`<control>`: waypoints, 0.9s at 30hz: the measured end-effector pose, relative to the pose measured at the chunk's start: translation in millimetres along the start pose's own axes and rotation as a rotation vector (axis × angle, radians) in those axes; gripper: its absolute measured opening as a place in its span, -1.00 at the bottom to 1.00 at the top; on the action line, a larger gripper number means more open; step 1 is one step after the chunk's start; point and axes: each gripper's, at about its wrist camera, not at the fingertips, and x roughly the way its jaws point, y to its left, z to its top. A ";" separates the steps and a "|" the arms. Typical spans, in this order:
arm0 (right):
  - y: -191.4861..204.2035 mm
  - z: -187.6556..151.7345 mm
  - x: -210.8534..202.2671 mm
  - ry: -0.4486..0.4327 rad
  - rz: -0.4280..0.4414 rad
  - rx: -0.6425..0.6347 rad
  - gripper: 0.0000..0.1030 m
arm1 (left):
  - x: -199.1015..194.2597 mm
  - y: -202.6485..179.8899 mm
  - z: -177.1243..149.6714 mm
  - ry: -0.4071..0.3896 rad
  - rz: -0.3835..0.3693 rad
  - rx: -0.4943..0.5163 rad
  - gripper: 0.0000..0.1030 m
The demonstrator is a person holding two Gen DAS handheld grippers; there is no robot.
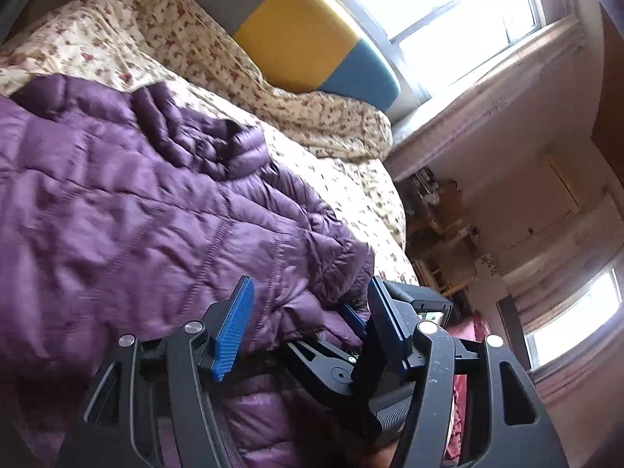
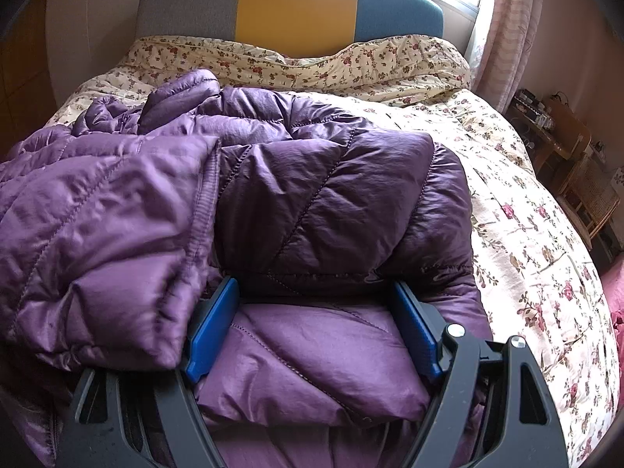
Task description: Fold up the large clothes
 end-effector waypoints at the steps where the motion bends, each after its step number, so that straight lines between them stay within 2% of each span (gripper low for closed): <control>1: 0.6 -0.2 0.5 0.001 -0.001 0.000 0.52 | -9.6 3.6 0.7 -0.019 0.011 -0.003 0.15; 4: 2.8 2.5 0.1 0.007 -0.007 -0.003 0.51 | -33.9 12.5 -0.5 -0.069 0.082 -0.004 0.15; 8: 0.4 5.2 -5.2 0.014 -0.006 -0.001 0.45 | -74.7 41.9 -3.5 -0.142 0.255 0.010 0.15; 9: -1.2 6.0 -8.3 0.015 -0.005 0.002 0.37 | -83.1 51.5 -3.9 -0.157 0.289 0.000 0.15; 12: -10.3 10.6 -20.3 0.011 -0.017 0.038 0.12 | -103.7 69.9 -5.9 -0.183 0.333 -0.016 0.15; 16: -29.5 20.0 -43.7 -0.023 -0.011 0.138 0.07 | -123.3 80.3 -7.7 -0.217 0.369 -0.011 0.15; 20: -29.5 33.4 -62.2 -0.041 0.113 0.190 0.09 | -131.4 80.6 -7.6 -0.239 0.384 0.001 0.15; 22: -16.7 39.6 -59.6 -0.002 0.223 0.196 0.26 | -133.5 80.1 -9.0 -0.239 0.381 0.005 0.15; 25: 8.2 42.3 -50.3 0.044 0.271 0.157 0.26 | -138.3 75.9 -11.2 -0.246 0.389 0.037 0.15; 26: 20.1 41.8 -44.6 0.068 0.274 0.127 0.22 | -136.7 75.0 -10.0 -0.245 0.392 0.044 0.15; 27: 28.4 41.0 -39.9 0.083 0.279 0.104 -0.08 | -137.0 75.0 -9.6 -0.247 0.395 0.049 0.15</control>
